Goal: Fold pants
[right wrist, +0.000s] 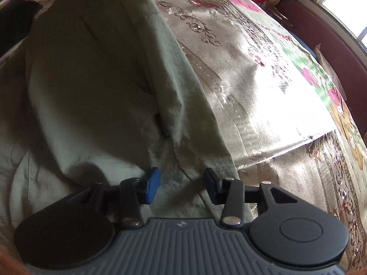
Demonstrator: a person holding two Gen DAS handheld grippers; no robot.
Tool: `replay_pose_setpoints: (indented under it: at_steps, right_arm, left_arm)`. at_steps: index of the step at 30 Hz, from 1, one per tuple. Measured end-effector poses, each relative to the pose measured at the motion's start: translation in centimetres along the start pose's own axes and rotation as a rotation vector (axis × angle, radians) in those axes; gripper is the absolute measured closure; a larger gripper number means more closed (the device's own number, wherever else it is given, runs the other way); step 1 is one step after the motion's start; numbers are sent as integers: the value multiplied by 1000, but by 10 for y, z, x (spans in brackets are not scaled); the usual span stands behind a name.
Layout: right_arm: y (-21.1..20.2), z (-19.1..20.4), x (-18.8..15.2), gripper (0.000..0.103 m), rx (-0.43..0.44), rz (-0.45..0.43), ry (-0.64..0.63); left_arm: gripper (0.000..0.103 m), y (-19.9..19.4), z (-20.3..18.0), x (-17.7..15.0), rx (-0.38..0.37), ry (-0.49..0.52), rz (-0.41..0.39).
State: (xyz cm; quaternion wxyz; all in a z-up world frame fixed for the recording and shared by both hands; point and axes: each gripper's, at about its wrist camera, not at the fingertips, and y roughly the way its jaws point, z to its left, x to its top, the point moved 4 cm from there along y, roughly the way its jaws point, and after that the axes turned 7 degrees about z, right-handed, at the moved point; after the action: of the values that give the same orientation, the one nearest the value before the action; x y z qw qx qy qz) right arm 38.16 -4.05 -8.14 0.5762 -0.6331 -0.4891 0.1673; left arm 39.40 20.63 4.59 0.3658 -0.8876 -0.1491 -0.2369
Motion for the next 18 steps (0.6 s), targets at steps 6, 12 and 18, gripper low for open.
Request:
replay_pose_setpoints:
  at_steps: [6,12,18]
  right_arm:
    - [3,0,7,71,-39,-18,-23]
    - [-11,-19,3,100,-25,-37,98]
    - [-71,-25,-6,101,-68,-142,187]
  left_arm:
    - [83,-14,-8,-1,-47,3,-32]
    - [83,-23,0,-8,-21,-3,-59]
    - [83,-41,25,-13,3,-96,-127]
